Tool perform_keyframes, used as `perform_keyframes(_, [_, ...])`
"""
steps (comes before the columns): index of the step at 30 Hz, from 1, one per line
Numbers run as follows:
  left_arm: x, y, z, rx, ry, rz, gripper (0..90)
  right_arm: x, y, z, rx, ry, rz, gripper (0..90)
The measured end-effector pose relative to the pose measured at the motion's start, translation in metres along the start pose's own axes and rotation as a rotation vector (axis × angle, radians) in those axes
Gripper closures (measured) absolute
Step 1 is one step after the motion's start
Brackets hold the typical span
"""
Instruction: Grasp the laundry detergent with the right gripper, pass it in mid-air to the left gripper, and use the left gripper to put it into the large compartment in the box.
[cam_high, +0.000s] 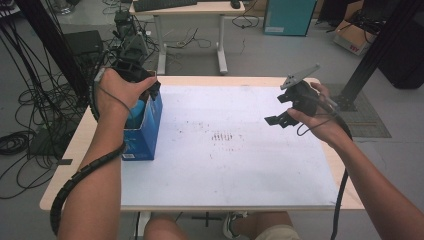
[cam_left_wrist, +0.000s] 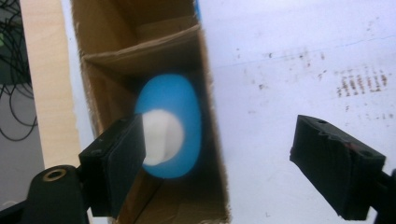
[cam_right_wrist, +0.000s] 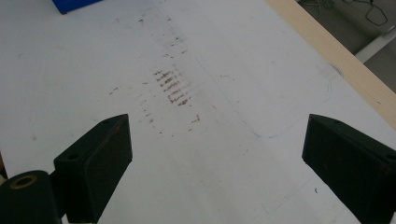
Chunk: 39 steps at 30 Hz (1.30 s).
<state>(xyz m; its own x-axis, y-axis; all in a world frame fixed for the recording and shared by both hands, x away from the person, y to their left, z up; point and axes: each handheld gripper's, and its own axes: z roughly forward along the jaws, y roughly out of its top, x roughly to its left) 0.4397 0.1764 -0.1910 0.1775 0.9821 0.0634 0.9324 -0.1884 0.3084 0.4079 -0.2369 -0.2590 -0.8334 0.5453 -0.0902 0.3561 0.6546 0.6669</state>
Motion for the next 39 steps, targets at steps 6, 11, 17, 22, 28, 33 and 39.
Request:
perform_keyframes(6, [-0.016,0.008,-0.002,-0.019,-0.060,0.035,15.0,-0.008,0.002,0.001,0.022,-0.009,0.014,8.4])
perform_keyframes(11, [-0.029,0.016,-0.001,-0.026,-0.070,0.074,13.2,-0.012,0.001,0.000,0.040,-0.018,0.036,8.4])
perform_keyframes(17, [-0.045,0.023,0.002,-0.030,-0.095,0.109,10.8,-0.016,0.000,0.000,0.053,-0.013,0.034,8.4])
perform_keyframes(22, [-0.058,0.027,0.009,-0.020,-0.118,0.131,9.3,-0.018,-0.001,0.000,0.069,-0.012,0.041,8.4])
perform_keyframes(28, [-0.076,0.033,0.015,-0.012,-0.121,0.169,8.8,-0.022,-0.004,0.004,0.088,-0.011,0.047,8.4])
perform_keyframes(33, [-0.086,0.037,0.021,-0.011,-0.128,0.181,8.9,-0.025,-0.008,0.007,0.094,-0.013,0.047,8.4])
perform_keyframes(39, [-0.093,0.041,0.026,-0.005,-0.132,0.200,8.9,-0.028,-0.007,0.007,0.106,-0.018,0.049,8.4])
